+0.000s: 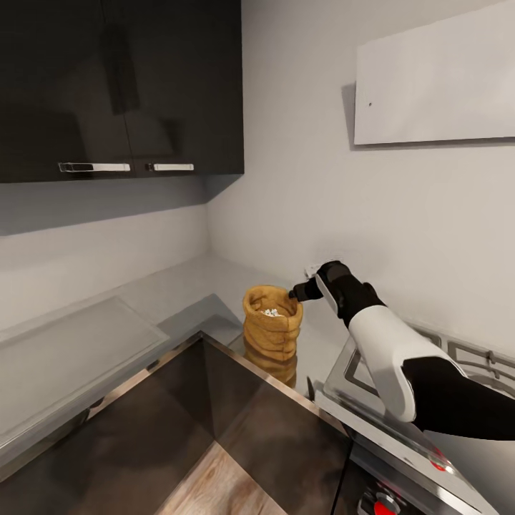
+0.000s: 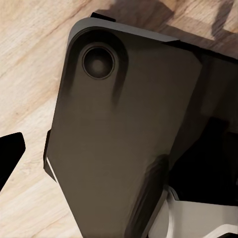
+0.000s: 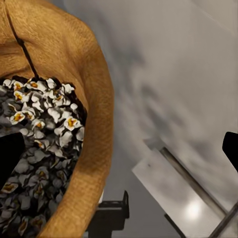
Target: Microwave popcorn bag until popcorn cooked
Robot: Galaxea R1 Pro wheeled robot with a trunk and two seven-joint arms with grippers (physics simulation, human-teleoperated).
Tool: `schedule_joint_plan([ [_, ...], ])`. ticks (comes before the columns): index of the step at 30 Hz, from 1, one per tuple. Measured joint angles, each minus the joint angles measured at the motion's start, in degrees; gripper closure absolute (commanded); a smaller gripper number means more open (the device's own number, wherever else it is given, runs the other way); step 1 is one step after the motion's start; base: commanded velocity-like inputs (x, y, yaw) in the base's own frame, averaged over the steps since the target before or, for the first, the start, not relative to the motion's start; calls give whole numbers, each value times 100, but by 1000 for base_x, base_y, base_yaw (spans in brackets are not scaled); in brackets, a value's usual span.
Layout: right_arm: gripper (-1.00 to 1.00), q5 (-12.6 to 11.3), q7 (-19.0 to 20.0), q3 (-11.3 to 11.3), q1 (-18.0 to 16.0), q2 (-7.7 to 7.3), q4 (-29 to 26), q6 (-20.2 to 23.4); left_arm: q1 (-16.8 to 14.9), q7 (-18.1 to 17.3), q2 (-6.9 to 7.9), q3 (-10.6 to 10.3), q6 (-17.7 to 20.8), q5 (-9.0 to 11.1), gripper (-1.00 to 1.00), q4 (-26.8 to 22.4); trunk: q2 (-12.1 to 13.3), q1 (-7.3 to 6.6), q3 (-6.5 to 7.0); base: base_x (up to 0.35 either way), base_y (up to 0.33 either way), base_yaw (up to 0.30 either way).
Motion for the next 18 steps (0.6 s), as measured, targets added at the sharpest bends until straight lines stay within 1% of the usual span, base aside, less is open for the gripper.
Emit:
schedule_joint_plan([
  [8,-100,-3,20,-6,0,4,60,-47,0,0,1,0,0,0,-100,0,0,0,0,0,0,0],
  [13,-100,-9,21,-12,0,7,425,-563,0,0,0,0,0,0,-100,0,0,0,0,0,0,0],
  [18,-100,-4,21,-13,0,2,502,-673,0,0,0,0,0,0,-100,0,0,0,0,0,0,0],
])
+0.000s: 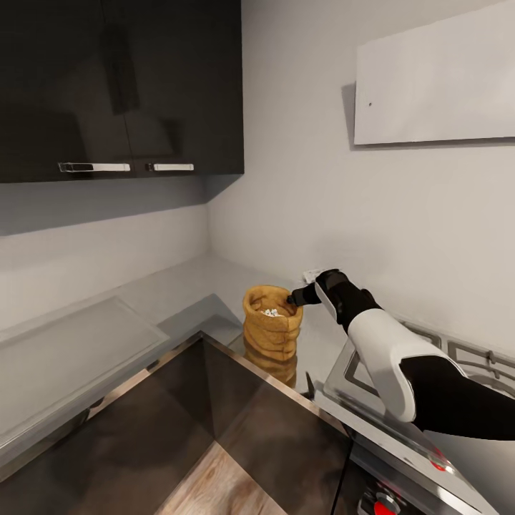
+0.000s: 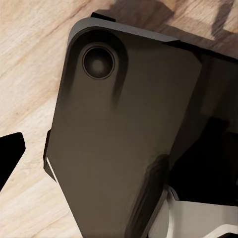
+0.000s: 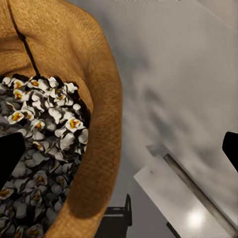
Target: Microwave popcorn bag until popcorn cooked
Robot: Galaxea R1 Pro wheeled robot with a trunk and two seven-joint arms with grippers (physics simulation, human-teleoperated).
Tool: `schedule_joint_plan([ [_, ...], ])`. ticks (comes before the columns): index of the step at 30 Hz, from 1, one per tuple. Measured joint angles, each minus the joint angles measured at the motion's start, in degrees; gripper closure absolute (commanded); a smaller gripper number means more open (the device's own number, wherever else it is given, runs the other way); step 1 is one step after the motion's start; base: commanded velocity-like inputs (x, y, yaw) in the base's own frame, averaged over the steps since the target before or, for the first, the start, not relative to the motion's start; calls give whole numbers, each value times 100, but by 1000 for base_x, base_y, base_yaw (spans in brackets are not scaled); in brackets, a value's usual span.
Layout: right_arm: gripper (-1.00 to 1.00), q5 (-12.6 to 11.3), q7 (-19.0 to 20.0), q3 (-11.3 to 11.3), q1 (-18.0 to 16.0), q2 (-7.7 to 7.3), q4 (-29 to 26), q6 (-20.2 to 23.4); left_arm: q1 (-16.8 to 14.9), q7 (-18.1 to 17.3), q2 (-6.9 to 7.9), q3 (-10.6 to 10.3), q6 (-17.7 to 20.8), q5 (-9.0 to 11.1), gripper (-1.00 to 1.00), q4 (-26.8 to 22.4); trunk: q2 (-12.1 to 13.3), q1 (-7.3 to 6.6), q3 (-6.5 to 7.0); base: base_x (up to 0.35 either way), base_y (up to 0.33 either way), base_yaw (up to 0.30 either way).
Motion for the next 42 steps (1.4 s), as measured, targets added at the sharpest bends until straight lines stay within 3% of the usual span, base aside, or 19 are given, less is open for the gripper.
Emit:
schedule_joint_plan([
  [26,-100,-19,23,-46,-4,5,673,-599,1,0,1,0,0,0,-100,0,-1,-1,1,0,0,0],
  [28,-100,-54,24,-46,-4,0,713,-718,1,0,0,0,0,0,-100,0,-2,-1,1,0,0,0],
  [32,-100,-368,12,-54,-4,-16,787,-842,1,0,2,0,0,0,-100,0,-2,-1,1,0,0,0],
  [38,-100,-412,-25,-55,-3,-26,796,-852,1,0,3,0,0,0,-100,0,-1,-1,1,0,0,0],
  [39,100,-412,-26,-55,-2,-28,794,-850,1,0,2,0,0,0,-100,0,-1,-1,1,0,0,0],
  [42,100,-415,-25,-51,-5,-30,791,-823,0,0,2,0,0,0,-100,0,-1,-1,1,0,0,0],
])
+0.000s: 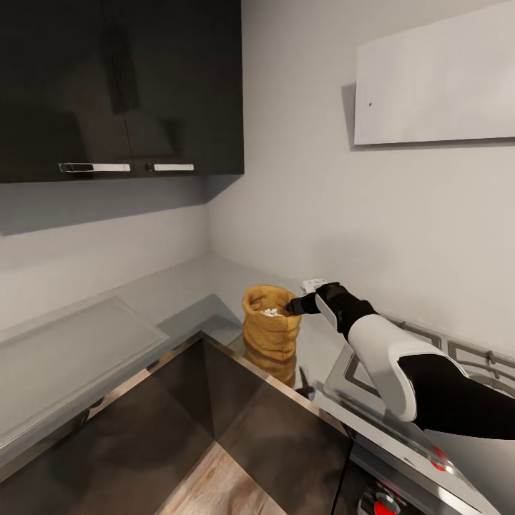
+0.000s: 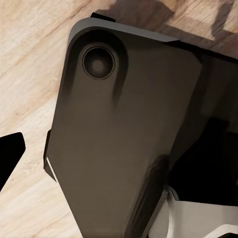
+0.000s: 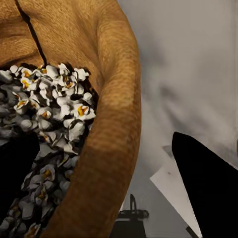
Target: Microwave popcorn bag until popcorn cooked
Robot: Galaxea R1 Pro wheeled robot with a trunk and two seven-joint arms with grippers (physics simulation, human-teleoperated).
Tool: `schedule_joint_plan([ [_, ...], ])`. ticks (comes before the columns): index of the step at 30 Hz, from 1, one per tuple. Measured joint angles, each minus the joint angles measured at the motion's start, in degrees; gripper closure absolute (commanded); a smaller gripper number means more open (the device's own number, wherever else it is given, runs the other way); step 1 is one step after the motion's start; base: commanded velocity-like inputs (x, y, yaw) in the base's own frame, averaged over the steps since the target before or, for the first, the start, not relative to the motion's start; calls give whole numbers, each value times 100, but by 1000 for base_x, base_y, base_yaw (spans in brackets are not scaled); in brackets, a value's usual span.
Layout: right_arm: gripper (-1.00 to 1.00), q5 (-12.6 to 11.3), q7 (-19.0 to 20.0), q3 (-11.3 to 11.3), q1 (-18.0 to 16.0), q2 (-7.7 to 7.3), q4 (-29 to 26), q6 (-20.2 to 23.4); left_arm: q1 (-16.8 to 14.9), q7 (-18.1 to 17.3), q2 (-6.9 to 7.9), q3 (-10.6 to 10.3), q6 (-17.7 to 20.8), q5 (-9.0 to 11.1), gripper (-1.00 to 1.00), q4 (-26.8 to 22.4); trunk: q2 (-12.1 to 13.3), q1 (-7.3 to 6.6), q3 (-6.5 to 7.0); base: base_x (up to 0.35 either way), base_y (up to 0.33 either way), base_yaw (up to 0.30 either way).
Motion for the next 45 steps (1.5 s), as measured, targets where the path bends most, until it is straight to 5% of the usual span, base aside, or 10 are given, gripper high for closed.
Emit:
schedule_joint_plan([
  [24,100,91,-19,2,0,-4,-120,422,0,0,-1,0,0,0,-100,0,0,0,0,0,0,0],
  [33,100,48,-20,15,4,8,-1571,1609,0,0,-2,0,0,0,-100,0,1,0,-1,0,0,0],
  [45,100,67,-149,35,5,49,-2101,2367,0,0,-2,0,0,0,-100,4,1,1,-1,0,0,0],
])
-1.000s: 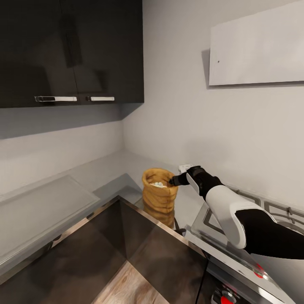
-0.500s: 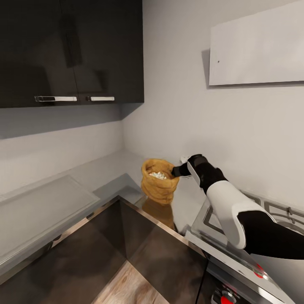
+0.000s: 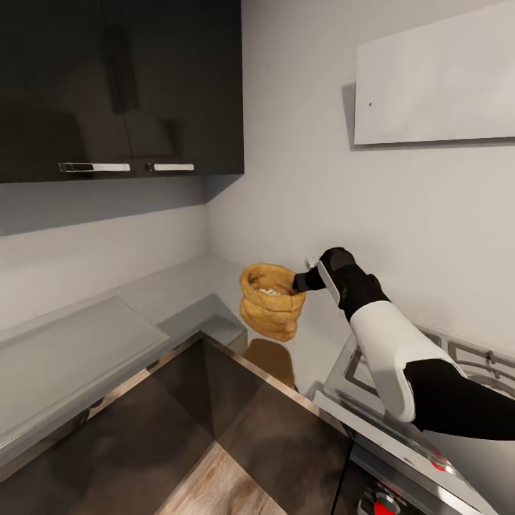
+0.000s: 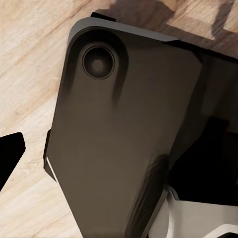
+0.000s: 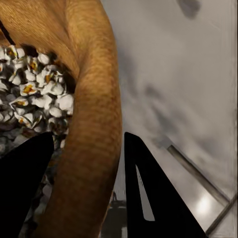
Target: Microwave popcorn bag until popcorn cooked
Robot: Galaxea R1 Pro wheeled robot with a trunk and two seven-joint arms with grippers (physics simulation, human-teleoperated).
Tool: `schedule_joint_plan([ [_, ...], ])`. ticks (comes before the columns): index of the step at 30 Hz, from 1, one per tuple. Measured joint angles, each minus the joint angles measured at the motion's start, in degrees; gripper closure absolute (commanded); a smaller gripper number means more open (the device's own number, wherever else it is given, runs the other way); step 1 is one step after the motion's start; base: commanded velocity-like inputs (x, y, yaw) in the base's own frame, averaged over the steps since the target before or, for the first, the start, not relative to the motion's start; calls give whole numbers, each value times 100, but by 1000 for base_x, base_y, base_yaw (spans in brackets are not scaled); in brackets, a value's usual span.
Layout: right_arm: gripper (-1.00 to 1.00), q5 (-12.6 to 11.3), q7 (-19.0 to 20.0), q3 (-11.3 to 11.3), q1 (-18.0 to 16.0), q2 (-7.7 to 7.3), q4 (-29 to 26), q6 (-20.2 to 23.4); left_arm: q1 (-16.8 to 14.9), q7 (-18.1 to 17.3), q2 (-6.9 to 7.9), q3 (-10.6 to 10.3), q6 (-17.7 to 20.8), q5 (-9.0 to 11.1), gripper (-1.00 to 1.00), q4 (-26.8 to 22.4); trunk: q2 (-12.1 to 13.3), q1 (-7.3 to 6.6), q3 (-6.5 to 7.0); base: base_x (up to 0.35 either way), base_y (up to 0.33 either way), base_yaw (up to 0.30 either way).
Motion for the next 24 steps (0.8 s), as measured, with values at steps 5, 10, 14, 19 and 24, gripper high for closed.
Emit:
schedule_joint_plan([
  [5,100,13,-147,2,0,4,-119,222,0,-7,-6,0,0,0,-100,5,0,2,0,-107,0,0],
  [10,100,21,-166,9,1,2,-131,335,0,-1,-13,8,0,1,-100,4,1,3,0,-331,0,0],
  [14,100,27,-197,17,1,1,-132,340,0,0,-17,12,0,2,-100,4,1,3,0,-345,0,0],
  [19,100,30,-202,14,0,0,-283,449,0,0,-18,12,0,2,-100,5,1,3,0,-346,0,0],
  [24,100,32,-202,15,0,-7,-1000,531,0,0,-18,11,0,2,-100,4,1,3,0,-346,0,0],
])
